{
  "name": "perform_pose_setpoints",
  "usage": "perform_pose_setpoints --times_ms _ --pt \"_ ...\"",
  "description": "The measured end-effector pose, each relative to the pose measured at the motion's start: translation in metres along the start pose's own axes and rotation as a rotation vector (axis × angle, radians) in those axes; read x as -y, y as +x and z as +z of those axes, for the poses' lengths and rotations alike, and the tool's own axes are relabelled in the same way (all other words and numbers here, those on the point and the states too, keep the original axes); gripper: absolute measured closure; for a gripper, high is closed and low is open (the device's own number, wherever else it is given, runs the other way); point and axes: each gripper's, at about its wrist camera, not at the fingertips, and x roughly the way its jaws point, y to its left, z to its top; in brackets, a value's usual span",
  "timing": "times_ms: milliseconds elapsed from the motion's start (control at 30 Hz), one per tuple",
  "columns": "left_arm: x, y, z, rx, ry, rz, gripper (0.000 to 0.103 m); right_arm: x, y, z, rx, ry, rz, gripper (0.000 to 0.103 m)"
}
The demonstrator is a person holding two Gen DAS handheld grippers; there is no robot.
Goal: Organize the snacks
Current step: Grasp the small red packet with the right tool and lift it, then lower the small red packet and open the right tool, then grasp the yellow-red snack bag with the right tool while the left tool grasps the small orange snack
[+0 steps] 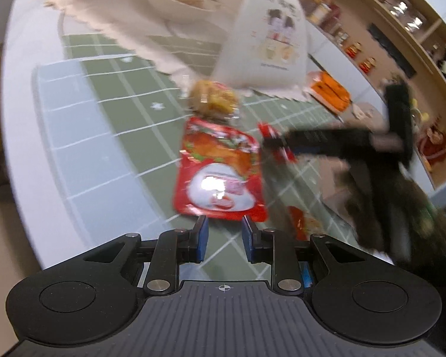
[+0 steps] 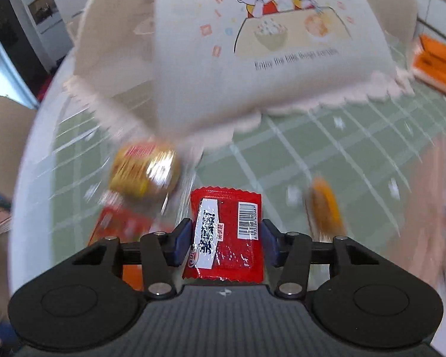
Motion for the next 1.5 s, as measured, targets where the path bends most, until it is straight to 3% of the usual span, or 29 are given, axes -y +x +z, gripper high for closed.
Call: perform_pose_setpoints --times_ms 133,300,433,500,633,700,800,833,867,900,1000,1167,1267,1500 --pt "0.021 0.024 0.008 -0.053 0.059 -0.045 0.075 0.003 -0.049 -0.045 -0.009 0.017 -0.005 0.053" --pt "0.064 0.055 0.014 -0.112 0.182 -0.096 0.075 0.015 -0.094 -0.095 0.002 0.059 -0.125 0.053" --pt "0.106 0.082 0.042 -0.066 0.288 -0.101 0.075 0.031 -0.110 -0.128 -0.025 0.128 -0.200 0.052" --pt "0.120 0.113 0.069 -0.067 0.275 -0.059 0.075 0.036 -0.116 -0.145 -0.038 0.157 -0.232 0.044" --pt "0.125 0.167 0.109 -0.091 0.114 -0.014 0.075 0.039 -0.130 -0.166 -0.025 0.170 -0.245 0.038" --pt "0.128 0.188 0.122 -0.094 0.072 0.051 0.075 0.041 -0.135 -0.173 -0.005 0.173 -0.266 0.033" --pt "0.137 0.213 0.130 -0.117 0.097 0.152 0.073 0.049 -0.134 -0.182 0.000 0.204 -0.250 0.033" --pt "0.139 0.221 0.131 -0.128 0.124 0.187 0.070 0.052 -0.133 -0.185 0.000 0.212 -0.248 0.033" --pt "0.144 0.225 0.129 -0.125 0.154 0.208 0.059 0.053 -0.132 -0.187 -0.002 0.215 -0.263 0.033" --pt "0.150 0.230 0.129 -0.125 0.173 0.220 0.060 0.054 -0.130 -0.190 -0.006 0.215 -0.272 0.033" --pt "0.162 0.235 0.121 -0.143 0.248 0.225 0.060 0.059 -0.130 -0.196 -0.012 0.233 -0.255 0.033" --pt "0.183 0.231 0.093 -0.148 0.497 0.257 0.062 0.063 -0.124 -0.198 -0.030 0.248 -0.253 0.028" --pt "0.182 0.215 0.076 -0.158 0.595 0.213 0.068 0.064 -0.122 -0.200 -0.033 0.261 -0.250 0.024" --pt "0.135 0.136 0.049 -0.118 0.530 0.078 0.071 0.063 -0.126 -0.200 -0.014 0.258 -0.241 0.021"
